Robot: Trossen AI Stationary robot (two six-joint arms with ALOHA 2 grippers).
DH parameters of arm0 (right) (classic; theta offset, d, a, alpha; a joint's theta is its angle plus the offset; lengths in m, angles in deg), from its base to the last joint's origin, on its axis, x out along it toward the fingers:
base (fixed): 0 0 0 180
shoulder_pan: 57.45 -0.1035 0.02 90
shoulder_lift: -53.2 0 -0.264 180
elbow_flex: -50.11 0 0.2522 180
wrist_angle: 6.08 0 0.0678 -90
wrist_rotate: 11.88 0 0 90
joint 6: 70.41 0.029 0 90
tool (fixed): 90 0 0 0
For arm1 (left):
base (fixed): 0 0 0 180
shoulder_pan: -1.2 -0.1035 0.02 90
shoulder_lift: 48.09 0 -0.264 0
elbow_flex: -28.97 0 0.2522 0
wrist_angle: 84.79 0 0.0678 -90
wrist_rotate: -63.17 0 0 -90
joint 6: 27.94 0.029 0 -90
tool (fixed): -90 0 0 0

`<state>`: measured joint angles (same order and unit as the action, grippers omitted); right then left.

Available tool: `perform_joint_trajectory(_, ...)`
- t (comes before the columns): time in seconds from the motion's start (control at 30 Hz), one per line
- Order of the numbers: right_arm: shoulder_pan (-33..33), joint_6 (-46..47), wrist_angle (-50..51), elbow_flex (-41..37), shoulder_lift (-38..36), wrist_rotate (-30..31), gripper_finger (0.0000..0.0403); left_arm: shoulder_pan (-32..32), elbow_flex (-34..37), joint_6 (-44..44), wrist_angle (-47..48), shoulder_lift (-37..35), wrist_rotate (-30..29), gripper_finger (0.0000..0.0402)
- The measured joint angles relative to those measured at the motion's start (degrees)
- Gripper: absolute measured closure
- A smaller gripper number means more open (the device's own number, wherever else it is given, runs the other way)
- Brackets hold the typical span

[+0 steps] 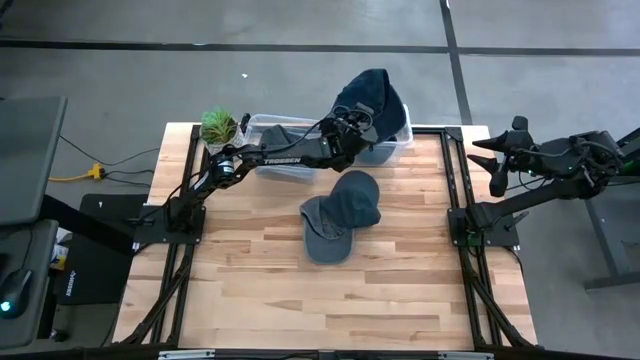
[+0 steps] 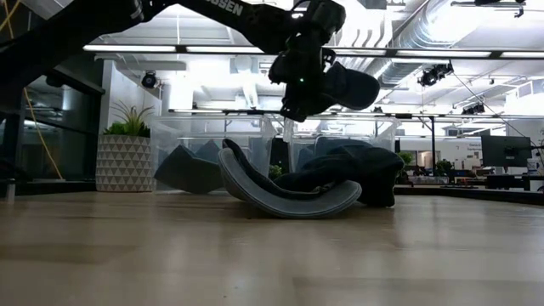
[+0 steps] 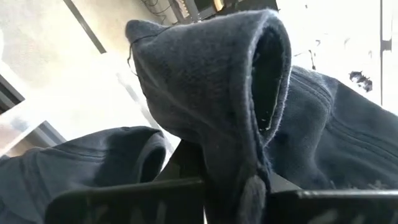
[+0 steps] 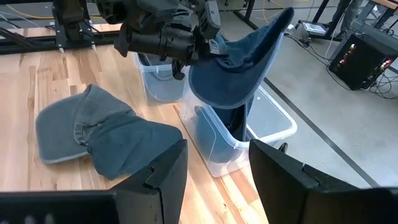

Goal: Pick & Place hat
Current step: Put the bottom blue cap into the right transparent bin

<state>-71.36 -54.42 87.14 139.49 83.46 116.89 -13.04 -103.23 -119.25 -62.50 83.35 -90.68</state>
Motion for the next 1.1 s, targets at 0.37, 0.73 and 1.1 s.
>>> perform_joint_trajectory(0.37,0.0,0.3,0.0,0.0,0.0,0.0,0.0236,0.5,0.0,3.2,-2.2,0.0,-1.0,0.0399)
perform_joint_trajectory(0.73,0.0,0.7,0.0,0.0,0.0,0.0,0.0236,2.3,-0.9,8.7,-2.5,0.0,-3.3,0.04)
perform_joint_trajectory(1.1,0.0,0.7,-0.7,0.0,0.0,-0.3,0.0236,1.1,-0.9,23.9,-2.5,0.0,-5.9,0.0401)
